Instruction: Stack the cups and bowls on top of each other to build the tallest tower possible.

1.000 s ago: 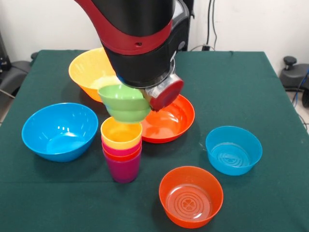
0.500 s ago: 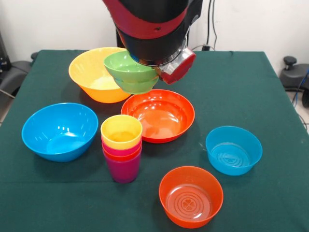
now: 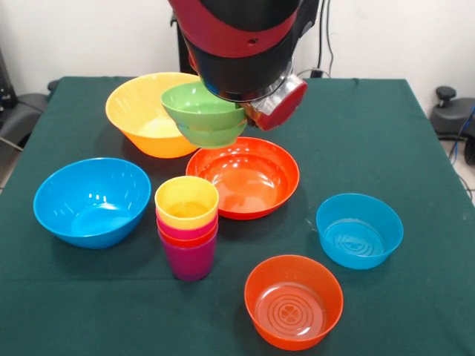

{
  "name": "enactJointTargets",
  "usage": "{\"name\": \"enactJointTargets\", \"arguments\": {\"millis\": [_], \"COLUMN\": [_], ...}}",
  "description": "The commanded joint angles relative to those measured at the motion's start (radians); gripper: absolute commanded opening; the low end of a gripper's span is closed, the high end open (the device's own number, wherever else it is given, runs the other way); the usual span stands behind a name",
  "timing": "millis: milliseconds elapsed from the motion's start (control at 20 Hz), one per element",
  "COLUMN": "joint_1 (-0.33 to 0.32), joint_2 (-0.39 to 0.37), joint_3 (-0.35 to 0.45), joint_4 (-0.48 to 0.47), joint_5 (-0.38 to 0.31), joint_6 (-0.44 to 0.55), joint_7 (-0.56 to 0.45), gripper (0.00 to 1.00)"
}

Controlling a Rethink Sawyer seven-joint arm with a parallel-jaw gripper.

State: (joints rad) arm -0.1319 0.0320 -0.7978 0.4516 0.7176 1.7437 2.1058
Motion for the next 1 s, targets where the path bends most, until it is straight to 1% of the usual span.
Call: {"name": "enactJointTargets", "arguments": {"millis": [50, 350, 400, 500, 900, 1000], "joint_1": [-0.018, -0.038, -0.050, -0.054, -0.057, -0.052], "joint_2": [0.045, 0.076, 0.091, 0.099, 0.107, 0.104], "joint_3": [0.119, 0.110, 0.100, 0.099, 0.111, 0.120], "joint_4": [-0.029, -0.080, -0.107, -0.115, -0.118, -0.105], "joint_5": [-0.079, -0.070, -0.062, -0.060, -0.061, -0.064], "joint_6": [-0.145, -0.173, -0.166, -0.171, -0.201, -0.214], "joint_7": [-0.107, -0.111, -0.110, -0.112, -0.108, -0.106], "gripper": [0.00, 0.00, 0.00, 0.00, 0.00, 0.00]}}
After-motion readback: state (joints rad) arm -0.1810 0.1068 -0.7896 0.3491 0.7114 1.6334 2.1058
